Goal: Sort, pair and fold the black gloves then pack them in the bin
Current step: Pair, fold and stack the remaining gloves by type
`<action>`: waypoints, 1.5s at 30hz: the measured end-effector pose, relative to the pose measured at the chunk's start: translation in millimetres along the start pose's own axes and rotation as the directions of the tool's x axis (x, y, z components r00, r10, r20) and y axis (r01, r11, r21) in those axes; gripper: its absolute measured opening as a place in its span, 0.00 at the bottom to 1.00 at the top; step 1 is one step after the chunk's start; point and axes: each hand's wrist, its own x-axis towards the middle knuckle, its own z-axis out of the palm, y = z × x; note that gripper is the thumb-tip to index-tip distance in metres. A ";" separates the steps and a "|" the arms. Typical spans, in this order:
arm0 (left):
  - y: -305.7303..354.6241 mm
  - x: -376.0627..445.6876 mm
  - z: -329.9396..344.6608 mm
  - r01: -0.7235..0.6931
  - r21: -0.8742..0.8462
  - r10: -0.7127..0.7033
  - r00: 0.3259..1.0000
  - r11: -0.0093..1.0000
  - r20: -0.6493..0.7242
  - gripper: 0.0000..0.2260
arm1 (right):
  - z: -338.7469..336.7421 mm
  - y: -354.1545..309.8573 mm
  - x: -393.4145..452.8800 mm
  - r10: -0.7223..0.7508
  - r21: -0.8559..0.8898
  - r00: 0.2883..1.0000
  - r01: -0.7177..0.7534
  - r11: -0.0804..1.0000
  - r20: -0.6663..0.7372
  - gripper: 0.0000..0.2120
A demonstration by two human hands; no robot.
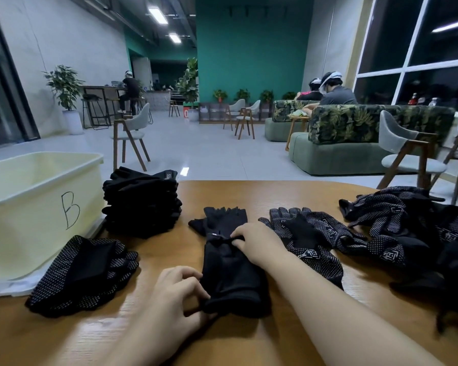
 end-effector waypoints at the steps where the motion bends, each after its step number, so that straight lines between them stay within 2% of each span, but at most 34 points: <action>1: 1.7 -0.5 -1.1 0.005 -0.006 -0.005 1.000 1.000 0.018 0.14 | -1.3 -1.8 -0.6 0.015 0.004 0.999 -0.015 1.000 -0.034 0.12; 4: 9.8 -2.1 -5.4 0.011 0.004 -0.012 0.992 1.000 0.122 0.26 | -6.4 -6.5 -3.5 0.097 0.100 0.979 -0.080 0.992 -0.178 0.11; 7: 16.5 -3.0 -10.2 0.027 0.038 -0.035 0.974 0.999 0.226 0.35 | -10.7 -8.0 -6.5 0.184 0.355 0.947 -0.083 0.931 -0.263 0.08; 10: 17.2 -2.5 -11.1 0.045 0.068 -0.061 0.962 0.997 0.267 0.28 | -16.5 -9.7 -15.2 0.227 0.507 0.927 -0.048 0.861 -0.298 0.07; 13: 17.3 -3.1 -9.2 0.023 0.158 -0.062 0.967 0.987 0.249 0.31 | -25.3 -13.8 -34.5 0.208 0.540 0.897 0.040 0.841 -0.391 0.06; 16: 15.5 -2.1 -7.6 0.032 0.168 -0.069 0.972 0.985 0.223 0.30 | -29.9 -18.2 -63.8 0.113 0.525 0.877 0.172 0.833 -0.467 0.03; 19: 18.1 -0.9 -9.2 0.101 0.044 -0.106 0.986 0.994 0.131 0.27 | -20.3 -17.7 -93.0 -0.023 0.456 0.863 0.289 0.842 -0.504 0.03; 21: 20.7 -2.2 -8.9 0.133 -0.012 -0.132 0.988 0.991 0.077 0.25 | -8.4 -14.1 -108.8 -0.085 0.416 0.876 0.309 0.855 -0.476 0.10; 23: 20.0 -3.6 -7.2 0.147 -0.018 -0.146 0.988 0.989 0.039 0.28 | 1.6 -10.0 -120.9 -0.111 0.406 0.911 0.283 0.869 -0.398 0.16; 26: 16.6 -4.8 -4.9 0.175 -0.044 -0.174 0.985 0.984 0.019 0.30 | 8.7 -4.9 -132.0 -0.177 0.328 0.924 0.293 0.898 -0.340 0.18; 29: 15.3 -4.4 -4.8 0.149 -0.045 -0.148 0.988 0.988 0.033 0.33 | 6.9 -4.6 -134.0 -0.178 0.302 0.962 0.235 0.924 -0.205 0.26; 33: 13.8 -2.8 -4.4 0.073 0.020 -0.074 0.996 0.997 0.040 0.30 | 4.4 -8.3 -134.8 -0.225 0.302 0.968 0.248 0.920 -0.110 0.23; 36: 11.8 -2.6 -2.1 0.056 0.051 -0.056 0.998 0.997 0.010 0.24 | 7.5 -5.9 -135.3 -0.229 0.250 0.962 0.261 0.932 -0.151 0.21; 38: 10.1 -2.7 -0.8 0.051 0.062 -0.052 0.999 0.997 0.016 0.22 | 7.5 -5.6 -136.6 -0.201 0.209 0.970 0.227 0.951 -0.136 0.20; 41: 9.1 -2.4 -0.7 0.010 0.040 -0.011 1.000 0.999 0.021 0.15 | 5.0 -8.9 -139.4 -0.144 0.156 0.989 0.144 0.977 -0.010 0.20; 43: 11.0 -3.0 -1.8 -0.028 0.028 0.027 0.999 0.999 0.022 0.10 | 2.4 -11.2 -139.7 -0.133 0.163 0.991 0.130 0.978 0.007 0.19; 45: 13.2 -3.5 -2.6 -0.075 0.035 0.075 0.997 0.997 0.011 0.15 | 0.8 -12.0 -139.9 -0.145 0.178 0.989 0.141 0.974 0.009 0.17</action>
